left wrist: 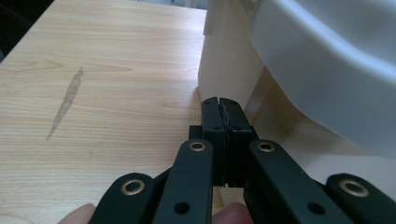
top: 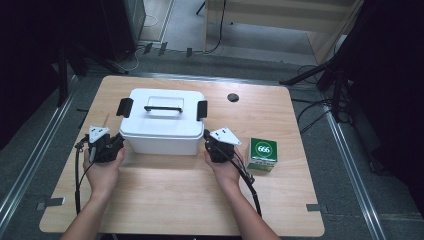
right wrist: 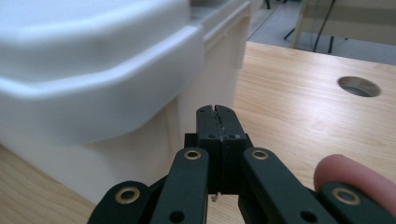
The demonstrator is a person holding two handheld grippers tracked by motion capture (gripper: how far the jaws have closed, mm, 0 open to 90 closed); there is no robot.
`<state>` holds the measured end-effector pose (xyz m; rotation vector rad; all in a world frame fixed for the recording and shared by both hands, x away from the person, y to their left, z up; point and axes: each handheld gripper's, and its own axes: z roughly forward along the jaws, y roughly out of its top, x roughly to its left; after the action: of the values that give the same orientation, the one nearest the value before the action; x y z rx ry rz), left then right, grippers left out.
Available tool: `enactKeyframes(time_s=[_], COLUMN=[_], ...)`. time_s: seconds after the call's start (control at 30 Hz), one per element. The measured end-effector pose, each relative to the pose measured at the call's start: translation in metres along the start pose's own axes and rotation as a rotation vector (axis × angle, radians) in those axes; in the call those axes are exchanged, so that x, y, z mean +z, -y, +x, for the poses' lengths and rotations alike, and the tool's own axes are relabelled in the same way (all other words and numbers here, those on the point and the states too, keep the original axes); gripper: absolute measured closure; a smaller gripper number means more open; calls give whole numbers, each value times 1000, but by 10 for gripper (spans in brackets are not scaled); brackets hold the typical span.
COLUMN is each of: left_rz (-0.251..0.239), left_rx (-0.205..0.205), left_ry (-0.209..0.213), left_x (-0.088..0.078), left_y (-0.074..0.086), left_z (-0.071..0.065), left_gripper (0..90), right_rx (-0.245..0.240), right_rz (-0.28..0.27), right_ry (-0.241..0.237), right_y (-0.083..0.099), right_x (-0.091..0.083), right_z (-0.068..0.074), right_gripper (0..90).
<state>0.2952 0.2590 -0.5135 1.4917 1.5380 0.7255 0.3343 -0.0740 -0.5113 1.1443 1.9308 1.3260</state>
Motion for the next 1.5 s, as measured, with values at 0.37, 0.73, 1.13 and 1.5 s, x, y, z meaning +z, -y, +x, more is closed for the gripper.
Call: enactKeyframes(time_s=[0.37, 0.73, 1.13, 1.5], left_rz=[-8, -22, -31, 14], left_rx=[7, 28, 42, 44], left_ry=[29, 15, -25, -51], left_x=[-7, -19, -45, -72], left_y=[9, 20, 33, 53], left_z=[-11, -23, -1, 30], left_gripper=[900, 858, 620, 134], right_rx=[45, 22, -16, -64], right_rz=[2, -9, -46, -67], right_ry=[-30, -19, 137, 157], right_y=[7, 13, 1, -2], right_x=[-12, -33, -88, -118], right_z=[-5, -11, -56, -78], right_gripper=[900, 838, 585, 389])
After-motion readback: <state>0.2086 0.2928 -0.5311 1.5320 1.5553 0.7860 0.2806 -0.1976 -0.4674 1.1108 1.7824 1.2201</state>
